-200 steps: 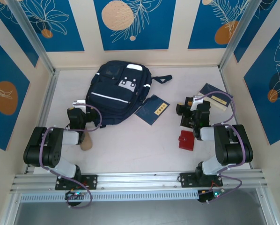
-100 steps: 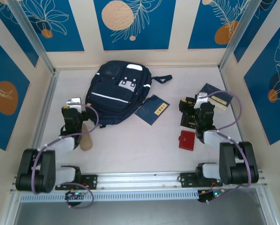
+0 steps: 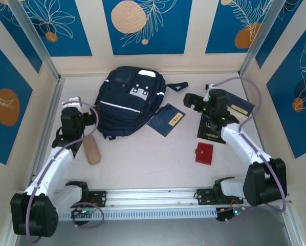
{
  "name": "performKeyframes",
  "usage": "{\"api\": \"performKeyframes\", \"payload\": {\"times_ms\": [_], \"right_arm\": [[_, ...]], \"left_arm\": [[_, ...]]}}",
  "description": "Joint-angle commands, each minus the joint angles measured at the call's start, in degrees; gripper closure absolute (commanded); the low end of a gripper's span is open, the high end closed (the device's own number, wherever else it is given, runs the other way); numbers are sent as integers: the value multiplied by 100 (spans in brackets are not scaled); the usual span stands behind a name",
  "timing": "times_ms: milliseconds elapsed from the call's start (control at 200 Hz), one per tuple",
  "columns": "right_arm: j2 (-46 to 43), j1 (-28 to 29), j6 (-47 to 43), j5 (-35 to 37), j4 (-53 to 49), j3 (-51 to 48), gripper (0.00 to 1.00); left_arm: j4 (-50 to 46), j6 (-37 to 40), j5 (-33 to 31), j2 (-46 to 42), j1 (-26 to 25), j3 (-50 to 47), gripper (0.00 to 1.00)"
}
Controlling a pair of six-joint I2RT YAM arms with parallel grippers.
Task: Pack the student bag
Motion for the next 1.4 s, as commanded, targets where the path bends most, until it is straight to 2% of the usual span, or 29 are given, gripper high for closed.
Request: {"api": "performKeyframes", "payload": {"times_ms": [0,195,240,425,585,730,1080,1230,1395], "right_arm": [[583,459,466,-556,-997,483,3],[1683,913,1306,-1497,-745,1000,10],[1923,959,1506,-1659,-661,1097,12],[2769,1026,1937,-2136,-537,1529,23],[3273,1157,1891,-2128,-726,1913,24],[3613,1216,1874,-2172,-889,2016,25],[3104,732,1607,-1845,-837,629,20],[2688,277,1503,-1523,-911,24,19],[2278,-44,1226,-1074,-1244,6,20]], "left_arm": [[-1056,-653,669,271,-43,546,0],[-1319,-641,1515,1002,-253,1150,0],[-1413,-499,1631,1195,-400,1311,3],[-1979,-116,1319,1948,-1092,2002,12],[-2131,-20,1276,2520,-1486,2397,21],[-2336,184,1314,2992,-1770,2786,22],[-2877,610,1070,4007,-2143,3706,23],[-3185,1142,949,4403,-2262,4130,23],[-3618,1712,503,4823,-2339,4647,27]]}}
